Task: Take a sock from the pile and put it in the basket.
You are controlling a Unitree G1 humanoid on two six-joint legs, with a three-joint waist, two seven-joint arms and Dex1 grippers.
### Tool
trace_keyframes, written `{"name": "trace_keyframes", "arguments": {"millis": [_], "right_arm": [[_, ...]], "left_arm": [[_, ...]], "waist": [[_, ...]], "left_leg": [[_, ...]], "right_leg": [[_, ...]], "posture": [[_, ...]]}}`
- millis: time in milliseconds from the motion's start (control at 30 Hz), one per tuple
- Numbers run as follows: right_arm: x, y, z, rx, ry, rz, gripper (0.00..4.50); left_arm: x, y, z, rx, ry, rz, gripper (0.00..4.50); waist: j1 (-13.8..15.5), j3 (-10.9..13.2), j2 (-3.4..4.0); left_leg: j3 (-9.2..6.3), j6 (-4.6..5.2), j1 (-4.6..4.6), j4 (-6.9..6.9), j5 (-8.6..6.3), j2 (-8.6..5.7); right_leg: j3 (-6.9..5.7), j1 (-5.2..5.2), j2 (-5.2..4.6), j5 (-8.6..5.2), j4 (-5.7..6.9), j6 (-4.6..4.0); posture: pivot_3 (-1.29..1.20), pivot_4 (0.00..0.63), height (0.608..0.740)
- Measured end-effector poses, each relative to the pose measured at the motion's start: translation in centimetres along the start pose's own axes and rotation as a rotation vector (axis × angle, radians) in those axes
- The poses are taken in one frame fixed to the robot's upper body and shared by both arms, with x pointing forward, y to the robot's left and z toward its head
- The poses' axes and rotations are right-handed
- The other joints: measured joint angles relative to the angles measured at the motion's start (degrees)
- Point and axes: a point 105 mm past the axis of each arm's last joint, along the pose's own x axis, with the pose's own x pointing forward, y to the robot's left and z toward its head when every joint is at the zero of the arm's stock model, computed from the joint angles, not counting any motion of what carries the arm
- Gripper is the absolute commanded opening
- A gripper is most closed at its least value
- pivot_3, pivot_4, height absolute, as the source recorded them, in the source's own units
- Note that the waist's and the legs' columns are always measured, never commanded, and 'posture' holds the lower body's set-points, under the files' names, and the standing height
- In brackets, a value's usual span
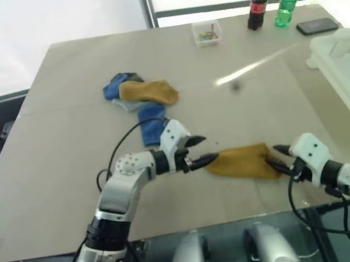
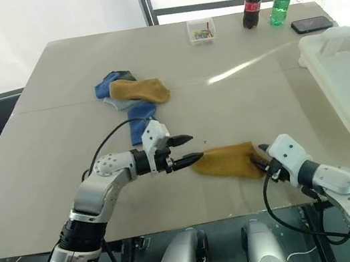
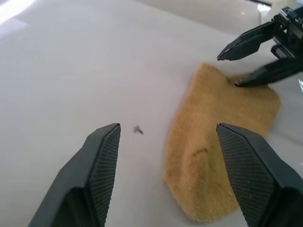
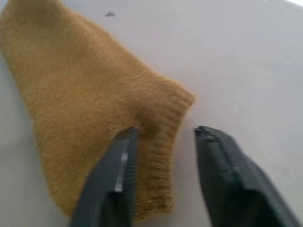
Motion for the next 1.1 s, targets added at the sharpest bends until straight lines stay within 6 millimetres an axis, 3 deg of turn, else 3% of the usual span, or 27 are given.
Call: {"name": "trace_keyframes", "arguments": {"millis": [133, 167, 267, 400, 567, 733, 1100], "right_arm": [[-0.7, -0.8, 4.0, -0.012, -0.148, -0.015, 3.14], [-0.8, -0.9, 4.3, -0.017, -0.158, -0.014, 3.14], [-0.8, -1.2, 5.5, -0.046, -0.194, -0.013, 3.14], [-0.4, -1.5, 7.1, -0.075, -0.233, -0.015, 3.14], [-0.3, -1.5, 7.0, -0.071, -0.224, -0.017, 3.14], [-0.3, -1.3, 7.3, -0.073, -0.225, -0.030, 3.14], [-0.5, -1.2, 7.7, -0.080, -0.222, -0.025, 3.14]], "left_arm": [[-0.6, 3.3, 2.5, 0.095, -0.010, 0.172, 3.17], [-0.7, 3.9, 2.6, 0.112, -0.002, 0.197, 3.17], [-0.6, 7.9, 2.5, 0.262, 0.114, 0.365, 3.17], [1.5, 11.7, 2.7, 0.391, 0.234, 0.503, 3.17], [4.6, 12.5, 3.2, 0.371, 0.286, 0.570, 3.17], [6.0, 12.9, 3.2, 0.332, 0.350, 0.693, 3.17], [4.6, 14.4, 2.7, 0.212, 0.363, 0.866, 3.17]], "waist": [[0.1, 0.0, -0.01], [0.1, 0.0, -0.01], [0.3, 0.0, -0.03], [0.6, 0.1, -0.12], [0.6, 0.1, -0.16], [0.0, 0.1, -0.18], [0.0, 0.1, -0.18]], "left_leg": [[-0.02, 0.00, 0.01, 0.01, 0.00, -0.03], [-0.02, 0.00, 0.00, 0.00, 0.00, -0.04], [-0.01, 0.00, 0.01, 0.01, 0.00, -0.11], [-0.04, 0.01, -0.05, 0.01, 0.00, -0.17], [-0.07, 0.06, -0.35, 0.02, -0.03, -0.24], [-0.10, 0.12, -0.36, 0.02, -0.06, -0.25], [-0.11, 0.11, -0.34, 0.03, -0.06, -0.26]], "right_leg": [[-0.04, 0.03, 0.02, 0.04, 0.00, 0.07], [-0.04, 0.03, 0.02, 0.04, 0.00, 0.07], [-0.04, 0.04, 0.05, 0.05, 0.00, 0.09], [-0.08, 0.05, 0.04, 0.06, -0.02, 0.12], [-0.11, -0.16, 0.01, 0.02, -0.02, 0.21], [-0.14, -0.16, -0.02, -0.01, -0.01, 0.28], [-0.15, -0.15, -0.05, 0.00, 0.02, 0.28]], "posture": [[0.00, 0.150, 0.729], [0.00, 0.150, 0.729], [0.00, 0.150, 0.729], [0.00, 0.150, 0.729], [0.00, 0.150, 0.729], [0.00, 0.150, 0.729], [0.00, 0.150, 0.729]]}}
